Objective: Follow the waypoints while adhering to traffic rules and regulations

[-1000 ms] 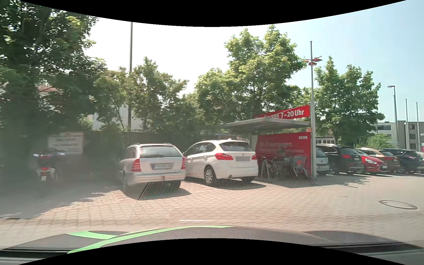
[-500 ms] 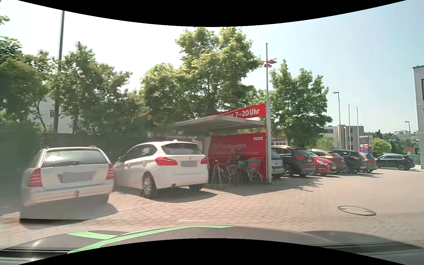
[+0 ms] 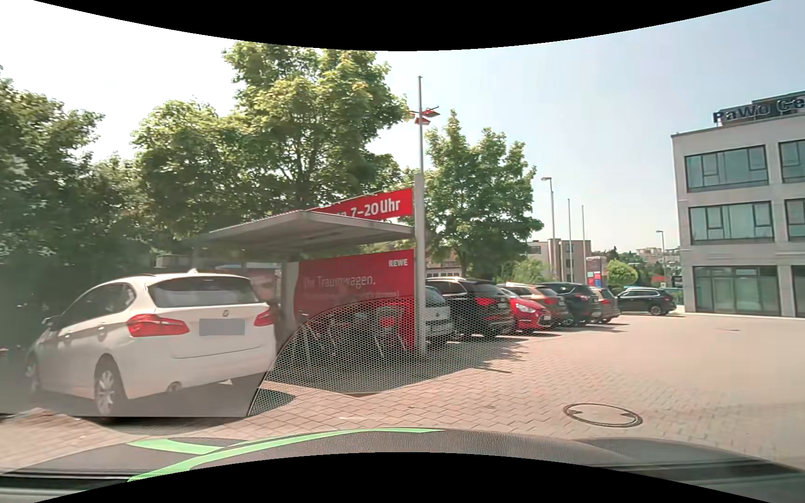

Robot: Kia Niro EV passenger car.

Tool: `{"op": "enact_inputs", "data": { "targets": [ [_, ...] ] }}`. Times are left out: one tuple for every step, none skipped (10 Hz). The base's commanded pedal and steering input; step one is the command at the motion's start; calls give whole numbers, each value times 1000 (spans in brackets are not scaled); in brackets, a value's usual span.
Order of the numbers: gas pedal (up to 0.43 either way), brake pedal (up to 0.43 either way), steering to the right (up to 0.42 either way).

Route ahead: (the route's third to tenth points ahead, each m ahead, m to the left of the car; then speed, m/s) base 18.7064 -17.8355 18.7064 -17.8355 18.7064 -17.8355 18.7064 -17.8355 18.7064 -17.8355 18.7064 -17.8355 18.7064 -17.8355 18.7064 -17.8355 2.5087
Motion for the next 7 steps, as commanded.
{"op": "enact_inputs", "data": {
  "targets": [
    [0,0,598],
    [0,0,591],
    [0,0,580],
    [8,0,561],
    [8,0,535],
    [8,0,511],
    [8,0,493]
  ]
}}
